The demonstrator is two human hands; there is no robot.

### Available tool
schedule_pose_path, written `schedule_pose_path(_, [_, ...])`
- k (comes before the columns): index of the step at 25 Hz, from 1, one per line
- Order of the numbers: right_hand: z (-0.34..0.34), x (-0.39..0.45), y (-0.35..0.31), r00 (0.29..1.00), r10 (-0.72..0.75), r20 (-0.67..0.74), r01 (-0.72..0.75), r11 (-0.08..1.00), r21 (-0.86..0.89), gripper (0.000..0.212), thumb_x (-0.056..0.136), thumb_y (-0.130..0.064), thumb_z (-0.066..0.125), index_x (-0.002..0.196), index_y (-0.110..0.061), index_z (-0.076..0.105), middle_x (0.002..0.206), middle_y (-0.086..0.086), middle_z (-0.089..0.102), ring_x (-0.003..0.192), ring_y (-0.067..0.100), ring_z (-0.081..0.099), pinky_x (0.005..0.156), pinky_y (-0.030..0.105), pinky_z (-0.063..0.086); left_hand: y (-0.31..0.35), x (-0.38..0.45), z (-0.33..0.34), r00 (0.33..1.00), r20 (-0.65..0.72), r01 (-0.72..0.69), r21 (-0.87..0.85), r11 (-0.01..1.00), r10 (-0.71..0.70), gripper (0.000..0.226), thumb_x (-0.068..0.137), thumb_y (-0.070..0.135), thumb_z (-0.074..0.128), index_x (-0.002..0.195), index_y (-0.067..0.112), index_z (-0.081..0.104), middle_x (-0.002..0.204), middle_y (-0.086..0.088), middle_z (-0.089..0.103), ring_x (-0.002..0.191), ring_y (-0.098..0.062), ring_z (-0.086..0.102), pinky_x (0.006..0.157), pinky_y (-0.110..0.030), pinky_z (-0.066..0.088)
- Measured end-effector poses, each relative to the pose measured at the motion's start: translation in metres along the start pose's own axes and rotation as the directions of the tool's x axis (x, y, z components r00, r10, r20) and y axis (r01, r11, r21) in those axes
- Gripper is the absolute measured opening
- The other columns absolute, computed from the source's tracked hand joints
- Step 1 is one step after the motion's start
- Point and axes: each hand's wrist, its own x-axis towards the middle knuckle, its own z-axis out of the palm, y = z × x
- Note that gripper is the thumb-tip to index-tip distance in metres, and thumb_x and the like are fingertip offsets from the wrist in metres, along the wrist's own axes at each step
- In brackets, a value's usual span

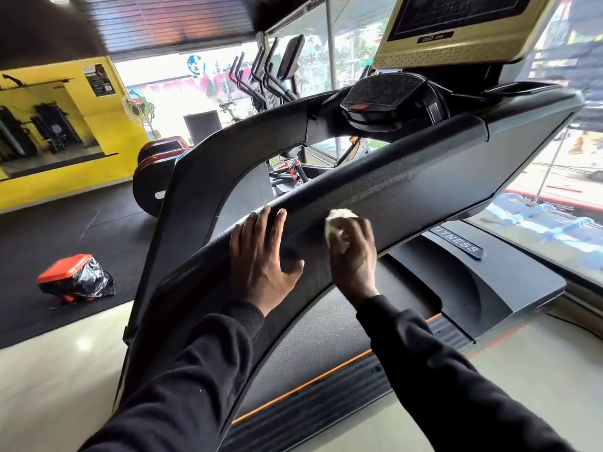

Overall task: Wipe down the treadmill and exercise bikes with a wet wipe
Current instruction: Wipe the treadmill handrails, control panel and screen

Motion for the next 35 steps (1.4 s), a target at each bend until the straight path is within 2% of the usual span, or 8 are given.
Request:
schedule_pose_path(2, [0.001, -0.014, 0.002, 0.946, -0.279, 0.166, 0.286, 0.958, -0.017, 0.013, 0.091, -0.007, 0.061, 0.101, -0.007, 0.069, 0.105, 0.009, 0.060, 0.095, 0.026, 0.055, 0.084, 0.032, 0.046, -0.001, -0.003, -0.001, 1.000, 0.010, -0.002, 0.027, 1.000, 0.002, 0.095, 0.073, 0.055, 0.069, 0.152, 0.016, 0.033, 0.157, -0.011, 0.032, 0.140, -0.034, 0.034, 0.116, -0.051, 0.023])
schedule_pose_path(6, [-0.009, -0.006, 0.021, 0.987, 0.151, -0.046, -0.150, 0.988, 0.032, 0.015, 0.086, -0.008, 0.059, 0.099, -0.011, 0.067, 0.105, 0.007, 0.058, 0.088, 0.024, 0.059, 0.079, 0.034, 0.050, 0.000, -0.007, -0.001, 1.000, -0.021, 0.003, 0.018, 1.000, -0.002, 0.095, 0.071, 0.051, 0.072, 0.151, 0.016, 0.035, 0.157, -0.011, 0.033, 0.140, -0.035, 0.036, 0.116, -0.052, 0.024])
schedule_pose_path(10, [-0.010, -0.034, 0.035, 0.976, -0.125, 0.180, 0.133, 0.990, -0.038, 0.014, 0.085, -0.008, 0.061, 0.098, -0.013, 0.066, 0.101, 0.003, 0.058, 0.089, 0.021, 0.058, 0.076, 0.025, 0.045, -0.001, -0.009, -0.002, 1.000, -0.028, 0.010, 0.014, 1.000, -0.010, 0.095, 0.070, 0.051, 0.072, 0.150, 0.016, 0.036, 0.156, -0.011, 0.034, 0.139, -0.034, 0.036, 0.115, -0.052, 0.025])
schedule_pose_path(14, [-0.013, -0.032, 0.049, 0.963, 0.267, -0.027, -0.268, 0.963, -0.040, 0.014, 0.089, -0.011, 0.061, 0.101, -0.018, 0.061, 0.099, 0.000, 0.053, 0.080, 0.024, 0.060, 0.069, 0.031, 0.047, 0.001, -0.008, -0.002, 0.999, -0.041, 0.018, 0.016, 1.000, -0.017, 0.094, 0.069, 0.050, 0.072, 0.150, 0.016, 0.038, 0.155, -0.010, 0.036, 0.139, -0.034, 0.037, 0.115, -0.051, 0.024])
schedule_pose_path(18, [-0.008, -0.058, 0.044, 0.968, -0.096, 0.233, 0.115, 0.991, -0.071, 0.014, 0.087, -0.009, 0.067, 0.099, -0.017, 0.065, 0.101, -0.002, 0.058, 0.086, 0.016, 0.058, 0.076, 0.026, 0.047, 0.000, -0.009, -0.002, 0.999, -0.043, 0.020, 0.012, 1.000, -0.019, 0.094, 0.068, 0.049, 0.072, 0.150, 0.017, 0.037, 0.155, -0.010, 0.036, 0.138, -0.035, 0.037, 0.115, -0.051, 0.025])
schedule_pose_path(21, [-0.009, -0.041, 0.046, 0.973, 0.231, 0.028, -0.229, 0.972, -0.044, 0.012, 0.089, -0.011, 0.062, 0.099, -0.018, 0.062, 0.100, -0.003, 0.053, 0.083, 0.021, 0.060, 0.074, 0.035, 0.051, -0.002, -0.010, -0.002, 0.999, -0.045, 0.009, 0.006, 1.000, -0.009, 0.094, 0.068, 0.048, 0.073, 0.150, 0.016, 0.037, 0.155, -0.010, 0.036, 0.139, -0.034, 0.037, 0.115, -0.051, 0.026])
schedule_pose_path(25, [-0.001, -0.067, 0.034, 0.959, -0.140, 0.245, 0.160, 0.985, -0.064, 0.019, 0.087, -0.006, 0.062, 0.099, -0.020, 0.065, 0.103, -0.002, 0.058, 0.092, 0.019, 0.056, 0.082, 0.024, 0.043, -0.003, -0.012, -0.002, 0.999, -0.044, 0.014, 0.006, 1.000, -0.014, 0.094, 0.068, 0.046, 0.074, 0.150, 0.016, 0.038, 0.156, -0.010, 0.035, 0.139, -0.035, 0.037, 0.115, -0.052, 0.026])
schedule_pose_path(35, [0.005, -0.036, 0.005, 0.994, 0.051, 0.101, -0.045, 0.997, -0.055, 0.014, 0.081, -0.007, 0.066, 0.093, -0.014, 0.065, 0.098, 0.000, 0.058, 0.086, 0.023, 0.057, 0.074, 0.035, 0.050, -0.005, -0.012, -0.003, 1.000, -0.015, 0.011, 0.010, 1.000, -0.011, 0.096, 0.067, 0.048, 0.073, 0.151, 0.017, 0.036, 0.156, -0.009, 0.034, 0.140, -0.033, 0.035, 0.115, -0.051, 0.026])
